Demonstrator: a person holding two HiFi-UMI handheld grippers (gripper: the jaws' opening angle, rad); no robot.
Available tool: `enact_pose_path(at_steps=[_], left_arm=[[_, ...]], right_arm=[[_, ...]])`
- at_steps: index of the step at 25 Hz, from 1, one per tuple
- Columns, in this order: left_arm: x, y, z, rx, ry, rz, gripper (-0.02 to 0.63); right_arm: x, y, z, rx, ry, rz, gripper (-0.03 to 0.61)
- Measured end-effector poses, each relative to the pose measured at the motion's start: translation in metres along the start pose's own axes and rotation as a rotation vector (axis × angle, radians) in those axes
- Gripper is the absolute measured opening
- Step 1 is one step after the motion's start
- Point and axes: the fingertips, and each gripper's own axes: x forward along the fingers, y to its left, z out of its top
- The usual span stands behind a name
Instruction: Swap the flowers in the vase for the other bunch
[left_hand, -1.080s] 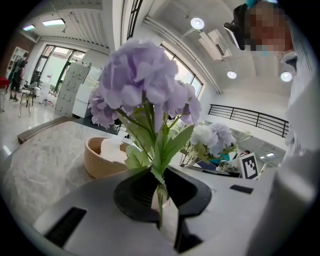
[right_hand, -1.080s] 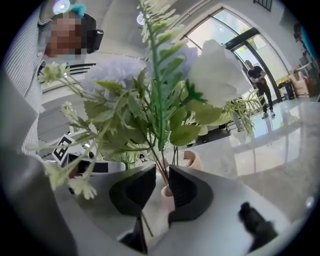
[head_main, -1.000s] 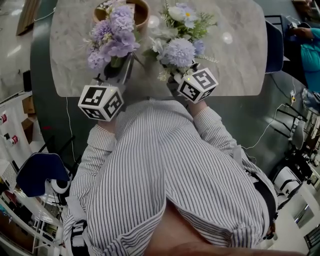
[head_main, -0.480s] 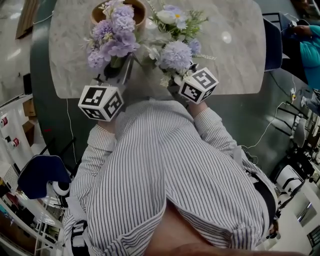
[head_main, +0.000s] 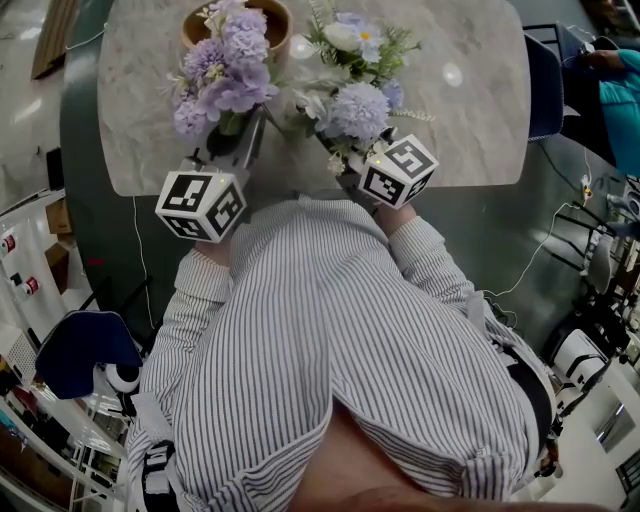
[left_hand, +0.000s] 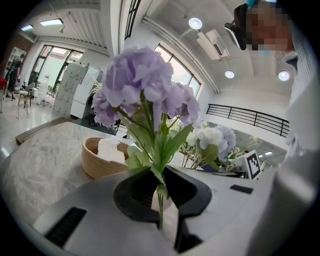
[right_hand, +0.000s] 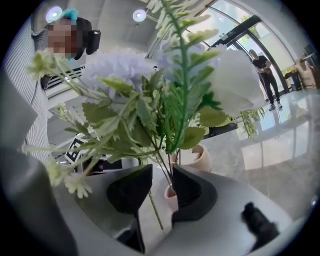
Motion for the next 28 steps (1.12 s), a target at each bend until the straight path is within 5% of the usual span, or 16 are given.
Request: enact_pose_path(at_steps=[15, 19, 28], left_arm=[[-0.006, -0.001, -0.001, 0.001, -0.013, 0.003, 0.049], [-0.009, -0.003, 0.001, -0.001, -0.020, 0.006, 0.049], [-0.008, -0.007, 0.001, 0.000, -0.018, 0.012, 0.049]], right_arm=[[0.011, 0.010, -0.005, -0.207, 0.142, -0.020, 0.120], [0.016, 0.014, -0.002, -0.194, 0.127, -0.009, 0.120], [-0.002, -0.002, 0.009, 0.008, -0.009, -0.020, 0.126]])
